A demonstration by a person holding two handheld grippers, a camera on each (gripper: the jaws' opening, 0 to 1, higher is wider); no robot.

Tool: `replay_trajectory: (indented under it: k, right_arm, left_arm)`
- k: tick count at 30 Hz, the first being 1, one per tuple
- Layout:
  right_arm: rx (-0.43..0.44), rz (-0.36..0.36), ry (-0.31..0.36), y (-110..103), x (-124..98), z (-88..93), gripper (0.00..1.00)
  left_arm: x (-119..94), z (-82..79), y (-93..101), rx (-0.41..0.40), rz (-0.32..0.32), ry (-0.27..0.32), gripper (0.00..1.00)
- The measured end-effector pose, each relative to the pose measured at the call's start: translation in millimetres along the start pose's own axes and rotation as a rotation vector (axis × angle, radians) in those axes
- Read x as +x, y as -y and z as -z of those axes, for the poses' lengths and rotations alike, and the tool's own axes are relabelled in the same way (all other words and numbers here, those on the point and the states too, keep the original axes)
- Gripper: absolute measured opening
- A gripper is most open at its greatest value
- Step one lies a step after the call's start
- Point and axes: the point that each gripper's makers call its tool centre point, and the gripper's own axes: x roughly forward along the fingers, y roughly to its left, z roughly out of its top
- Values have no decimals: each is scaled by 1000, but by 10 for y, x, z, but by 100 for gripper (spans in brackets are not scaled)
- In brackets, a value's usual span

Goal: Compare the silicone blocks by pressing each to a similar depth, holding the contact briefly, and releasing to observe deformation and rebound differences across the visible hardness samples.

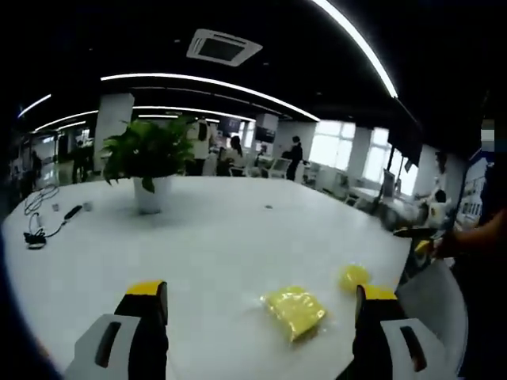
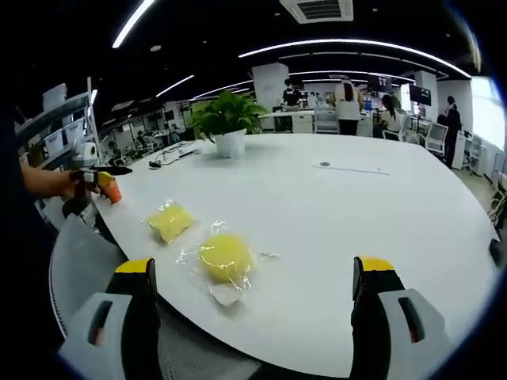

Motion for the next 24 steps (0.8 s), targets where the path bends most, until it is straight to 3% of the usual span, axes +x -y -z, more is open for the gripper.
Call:
replay_trajectory:
  k: [24]
  right_arm:
    - [-23,1,-16,6,32,-30,96]
  left_arm:
    - [-54,-54,-78,-33,-33,41,100]
